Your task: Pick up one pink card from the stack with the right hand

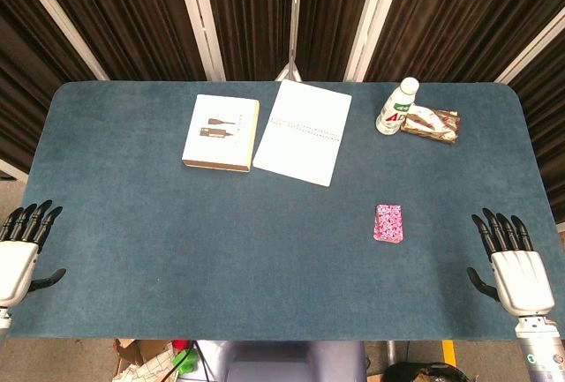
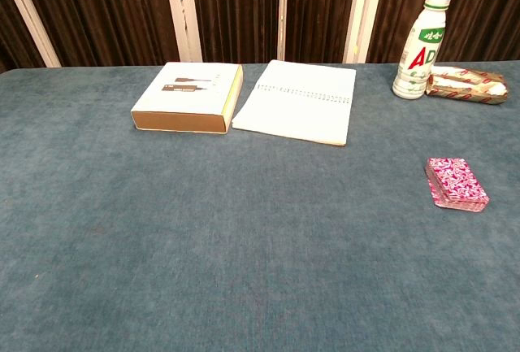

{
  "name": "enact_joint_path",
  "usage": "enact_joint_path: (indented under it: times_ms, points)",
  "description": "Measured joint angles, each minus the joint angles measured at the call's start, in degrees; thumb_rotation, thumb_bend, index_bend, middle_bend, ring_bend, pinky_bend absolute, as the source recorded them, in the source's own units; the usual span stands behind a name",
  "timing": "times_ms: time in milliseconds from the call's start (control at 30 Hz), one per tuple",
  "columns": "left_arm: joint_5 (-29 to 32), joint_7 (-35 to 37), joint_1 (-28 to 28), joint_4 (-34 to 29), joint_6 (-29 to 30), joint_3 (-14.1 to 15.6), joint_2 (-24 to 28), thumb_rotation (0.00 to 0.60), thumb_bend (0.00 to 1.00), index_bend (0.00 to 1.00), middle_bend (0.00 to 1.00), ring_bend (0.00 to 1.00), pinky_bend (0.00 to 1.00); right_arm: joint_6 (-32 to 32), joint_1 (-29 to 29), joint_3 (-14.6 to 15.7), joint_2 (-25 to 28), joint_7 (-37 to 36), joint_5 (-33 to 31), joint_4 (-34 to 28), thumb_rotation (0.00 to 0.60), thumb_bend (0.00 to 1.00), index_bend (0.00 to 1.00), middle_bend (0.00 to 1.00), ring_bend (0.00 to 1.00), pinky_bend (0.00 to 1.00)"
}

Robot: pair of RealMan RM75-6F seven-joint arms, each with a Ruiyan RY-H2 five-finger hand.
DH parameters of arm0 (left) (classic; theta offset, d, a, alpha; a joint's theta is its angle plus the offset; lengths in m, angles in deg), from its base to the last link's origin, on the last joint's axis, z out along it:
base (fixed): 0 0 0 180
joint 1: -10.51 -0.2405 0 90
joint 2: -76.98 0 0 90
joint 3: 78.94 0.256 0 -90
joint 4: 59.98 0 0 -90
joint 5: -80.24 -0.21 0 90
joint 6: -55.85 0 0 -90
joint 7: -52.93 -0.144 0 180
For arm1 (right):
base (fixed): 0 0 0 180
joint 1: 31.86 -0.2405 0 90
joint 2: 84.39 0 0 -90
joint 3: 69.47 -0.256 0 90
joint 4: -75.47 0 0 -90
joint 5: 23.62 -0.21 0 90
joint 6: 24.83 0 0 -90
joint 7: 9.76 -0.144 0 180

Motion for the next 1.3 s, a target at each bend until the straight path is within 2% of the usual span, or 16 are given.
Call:
enact_joint_path:
  times_ms: [533,800,967,1100,1300]
  points:
    - [0.24,0.19,0.11,0.0,-0.26,-0.07,-0.07,0.6,0.04,0.0,0.0,0.0,0.0,-0.35,0.04,0.08,0.2,-0.53,-0.35,-0.23,0.6,0.32,0.0,0.0,0.0,0.0]
    - [0.42,0.12,-0.16,-0.37,0.1,-0.08,0.05,0.6,0.04,0.0,0.0,0.0,0.0,-2.17,-0.52,-0.09,0.62,-1.78,-1.56,-2.48,0.6,0.32,0.0,0.0,0.0,0.0]
    - [0.54,0.73,-0.26,-0.29,0.44,-0.29,0.12,0.6,0.04,0.0,0.0,0.0,0.0,-5.6,-2.24,-0.87,0.96,-1.13,-3.44,-4.98,0.6,0.29,0.0,0.0,0.0,0.0]
    - [0.57,1.18,-0.12,-0.21,0.22,-0.38,0.17,0.6,0.04,0.0,0.0,0.0,0.0,-10.21,-5.13,-2.28,0.53,2.06,-6.43,-7.16,0.6,0.29,0.0,0.0,0.0,0.0]
    - [0.68,2.07,0.07,-0.52,-0.57,-0.18,0.57,0.6,0.04,0.0,0.0,0.0,0.0,-17.86,-10.41,-4.85,-1.83,9.34,-14.7,-9.57,0.6,0.29,0.06,0.0,0.0,0.0]
